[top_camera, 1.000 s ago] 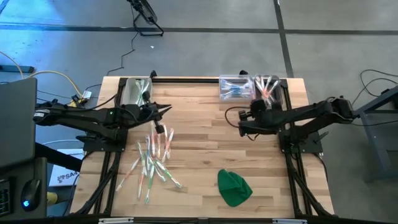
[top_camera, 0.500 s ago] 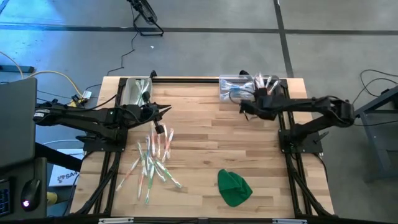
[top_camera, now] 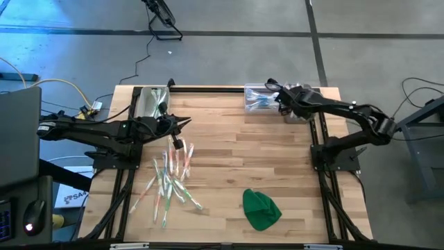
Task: Pick & Place Toothbrushes
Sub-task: Put the orange toothbrush into the black bin
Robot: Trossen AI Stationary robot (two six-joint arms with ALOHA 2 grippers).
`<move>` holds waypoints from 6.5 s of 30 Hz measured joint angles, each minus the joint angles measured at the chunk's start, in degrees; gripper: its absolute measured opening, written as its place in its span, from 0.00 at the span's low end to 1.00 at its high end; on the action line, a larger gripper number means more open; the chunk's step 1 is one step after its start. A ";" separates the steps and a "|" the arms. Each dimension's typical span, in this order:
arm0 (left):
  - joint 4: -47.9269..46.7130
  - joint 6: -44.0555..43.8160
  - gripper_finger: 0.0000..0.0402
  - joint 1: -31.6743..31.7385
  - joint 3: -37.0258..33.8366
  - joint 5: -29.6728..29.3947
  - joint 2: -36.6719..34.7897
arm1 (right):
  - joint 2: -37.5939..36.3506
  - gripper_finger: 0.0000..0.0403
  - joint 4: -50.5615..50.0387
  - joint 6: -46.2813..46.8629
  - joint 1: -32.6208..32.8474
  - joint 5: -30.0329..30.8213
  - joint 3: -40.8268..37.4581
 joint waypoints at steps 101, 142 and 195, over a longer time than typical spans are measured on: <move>-4.49 -3.05 0.07 0.00 -0.07 0.02 0.02 | 5.01 0.08 -14.00 -7.93 8.66 -14.28 18.75; -20.38 -61.91 0.07 -6.68 0.04 11.77 13.26 | 5.07 0.01 95.08 -35.36 18.51 -53.19 -17.84; -41.49 -97.15 0.36 -23.30 16.94 15.32 41.37 | 5.07 0.01 89.54 -32.34 21.57 -50.87 -17.81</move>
